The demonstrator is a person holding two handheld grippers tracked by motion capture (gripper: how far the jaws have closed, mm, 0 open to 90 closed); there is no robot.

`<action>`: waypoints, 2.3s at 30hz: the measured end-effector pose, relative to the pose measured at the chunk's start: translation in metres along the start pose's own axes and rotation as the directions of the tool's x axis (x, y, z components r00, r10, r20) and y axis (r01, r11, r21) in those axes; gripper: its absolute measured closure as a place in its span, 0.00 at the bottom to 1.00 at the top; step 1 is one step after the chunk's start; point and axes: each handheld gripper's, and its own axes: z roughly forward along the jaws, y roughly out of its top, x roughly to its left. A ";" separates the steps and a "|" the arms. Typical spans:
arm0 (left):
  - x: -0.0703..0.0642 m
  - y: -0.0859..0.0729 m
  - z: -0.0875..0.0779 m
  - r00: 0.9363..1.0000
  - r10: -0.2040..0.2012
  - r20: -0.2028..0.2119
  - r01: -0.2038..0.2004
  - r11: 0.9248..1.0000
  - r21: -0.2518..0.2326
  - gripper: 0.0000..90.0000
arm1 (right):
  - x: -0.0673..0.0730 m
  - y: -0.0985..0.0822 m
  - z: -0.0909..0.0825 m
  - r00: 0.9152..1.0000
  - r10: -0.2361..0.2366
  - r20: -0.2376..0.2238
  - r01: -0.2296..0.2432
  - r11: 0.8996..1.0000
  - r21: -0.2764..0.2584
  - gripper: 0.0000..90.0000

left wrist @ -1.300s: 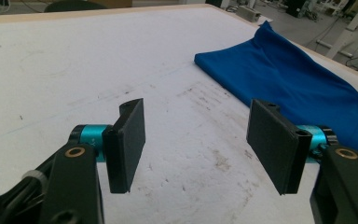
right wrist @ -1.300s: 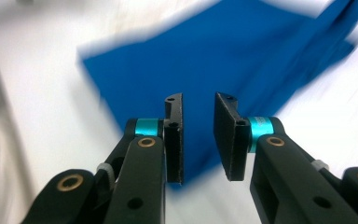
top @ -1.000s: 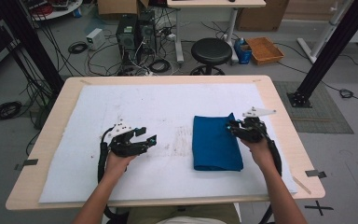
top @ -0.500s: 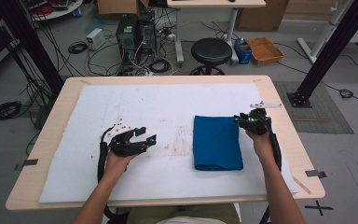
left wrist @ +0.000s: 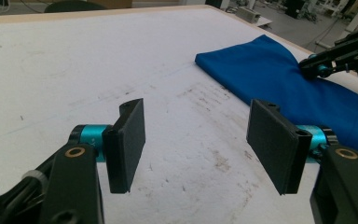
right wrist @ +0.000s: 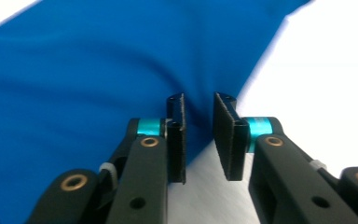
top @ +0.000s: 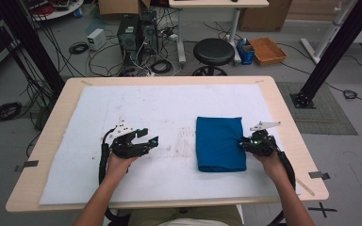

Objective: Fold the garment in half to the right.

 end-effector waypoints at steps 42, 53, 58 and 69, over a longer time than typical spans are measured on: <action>0.001 0.000 0.001 1.000 -0.002 -0.006 0.002 1.000 0.002 0.41 | 0.032 -0.040 -0.034 0.979 -0.147 -0.144 0.148 0.989 0.002 0.67; 0.003 0.002 -0.003 1.000 0.003 -0.022 -0.004 1.000 -0.031 0.34 | 0.021 0.004 -0.004 0.998 -0.059 -0.027 0.055 0.989 -0.134 0.55; 0.006 0.004 -0.008 1.000 0.002 -0.022 -0.003 0.999 -0.050 0.33 | 0.008 0.002 0.012 1.000 0.009 -0.016 -0.009 0.999 -0.044 0.50; 0.016 0.008 -0.019 0.994 0.107 -0.029 -0.110 0.985 -0.135 0.33 | -0.003 -0.013 -0.042 0.997 -0.034 0.072 0.054 0.950 -0.307 0.23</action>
